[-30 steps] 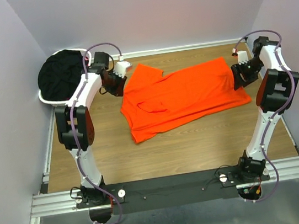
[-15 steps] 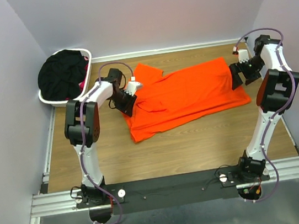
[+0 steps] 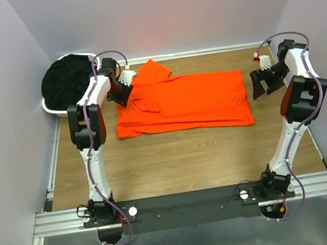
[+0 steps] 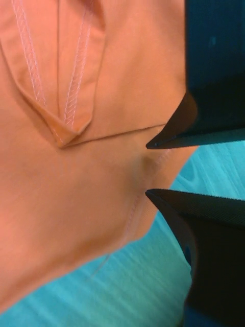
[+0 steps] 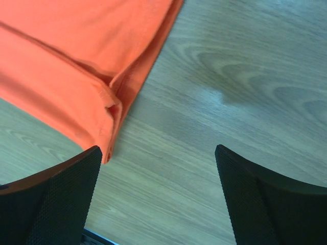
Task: Fold and stack the t-shirts
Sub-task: Fold the tshirt
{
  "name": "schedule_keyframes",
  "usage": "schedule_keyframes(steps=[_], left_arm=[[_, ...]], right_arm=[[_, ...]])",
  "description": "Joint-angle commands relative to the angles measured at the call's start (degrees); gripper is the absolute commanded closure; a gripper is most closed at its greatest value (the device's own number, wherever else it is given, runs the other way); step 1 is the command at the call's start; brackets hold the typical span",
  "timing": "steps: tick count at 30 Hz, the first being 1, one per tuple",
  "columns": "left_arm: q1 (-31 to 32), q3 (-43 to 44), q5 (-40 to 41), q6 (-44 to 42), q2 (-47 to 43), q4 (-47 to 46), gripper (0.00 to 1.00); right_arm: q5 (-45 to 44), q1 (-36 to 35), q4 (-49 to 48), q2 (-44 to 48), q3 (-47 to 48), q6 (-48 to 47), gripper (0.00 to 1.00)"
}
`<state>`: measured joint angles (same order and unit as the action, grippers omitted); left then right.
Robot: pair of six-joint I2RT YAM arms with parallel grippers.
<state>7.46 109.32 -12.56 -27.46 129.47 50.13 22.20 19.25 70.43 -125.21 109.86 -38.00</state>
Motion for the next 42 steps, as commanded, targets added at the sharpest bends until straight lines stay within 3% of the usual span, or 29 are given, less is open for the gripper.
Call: schedule_keyframes(steps=[1, 4, 9, 21, 29, 38, 42], left_arm=[[0.18, 3.88, -7.21, -3.82, -5.53, 4.01, 0.51], [-0.52, 4.33, -13.00, -5.32, -8.78, 5.85, 0.51], [-0.52, 3.27, -15.48, -5.50, -9.94, 4.98, 0.51], [1.50, 16.62, -15.66, -2.16, 3.06, 3.13, 0.48], [1.85, 15.84, -13.90, -2.07, 5.71, 1.11, 0.47], [2.29, 15.84, -13.02, -1.28, 7.81, -0.03, 0.47], [2.38, 16.37, -12.41, -0.93, 8.52, -0.47, 0.47]], right_arm=[[4.34, 0.35, 4.27, 0.14, 0.97, -3.83, 0.03], [5.58, 0.27, 5.41, 1.02, -1.14, -5.33, 0.08], [6.46, -0.61, 3.93, -0.21, -2.02, -4.11, 0.16], [4.35, -7.11, 1.81, -4.25, 1.05, -3.13, 0.27], [2.33, -8.52, 0.67, -5.40, -0.18, -2.96, 0.31], [2.06, -9.05, 0.76, -4.78, -1.76, -3.75, 0.49], [1.89, -9.14, 0.76, -4.52, -2.46, -3.93, 0.68]])
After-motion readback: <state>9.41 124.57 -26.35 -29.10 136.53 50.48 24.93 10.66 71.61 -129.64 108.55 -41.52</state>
